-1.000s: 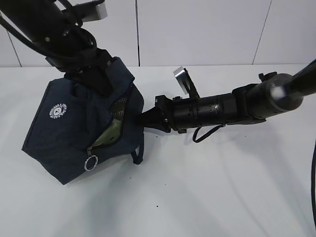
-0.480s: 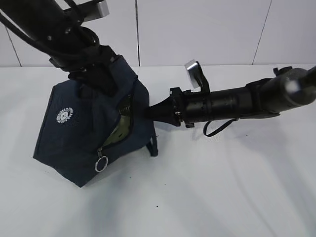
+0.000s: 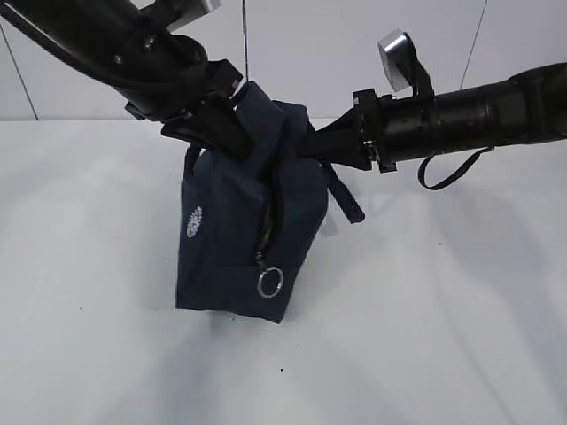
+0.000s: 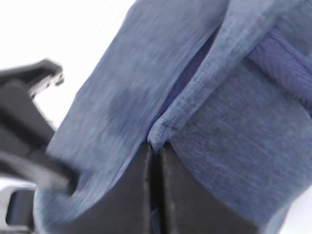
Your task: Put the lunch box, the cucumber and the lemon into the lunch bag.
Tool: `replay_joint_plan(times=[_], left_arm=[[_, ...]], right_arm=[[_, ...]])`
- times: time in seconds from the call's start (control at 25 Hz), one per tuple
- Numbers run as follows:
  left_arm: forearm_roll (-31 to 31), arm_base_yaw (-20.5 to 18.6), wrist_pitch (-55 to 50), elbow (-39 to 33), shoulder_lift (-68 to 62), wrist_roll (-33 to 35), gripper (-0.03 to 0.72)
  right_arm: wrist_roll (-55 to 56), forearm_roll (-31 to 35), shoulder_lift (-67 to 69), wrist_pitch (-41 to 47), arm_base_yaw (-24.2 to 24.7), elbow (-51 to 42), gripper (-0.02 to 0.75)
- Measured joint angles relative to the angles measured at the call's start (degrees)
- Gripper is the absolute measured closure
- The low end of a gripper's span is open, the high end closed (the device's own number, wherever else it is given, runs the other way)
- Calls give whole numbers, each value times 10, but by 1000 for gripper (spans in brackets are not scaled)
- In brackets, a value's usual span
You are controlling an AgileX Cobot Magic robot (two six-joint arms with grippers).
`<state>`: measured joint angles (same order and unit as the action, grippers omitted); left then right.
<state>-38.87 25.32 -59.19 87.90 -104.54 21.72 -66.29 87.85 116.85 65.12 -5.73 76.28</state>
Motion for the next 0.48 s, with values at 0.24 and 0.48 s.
replay_joint_plan(times=[0.24,0.48], left_arm=[[-45,22,5,0,0,0,674],[-68,24,17,0,-1,0,674]], right_arm=[[60,-60,-53,1,0,0,738],[101,-140,-94,-1,0,0,738]])
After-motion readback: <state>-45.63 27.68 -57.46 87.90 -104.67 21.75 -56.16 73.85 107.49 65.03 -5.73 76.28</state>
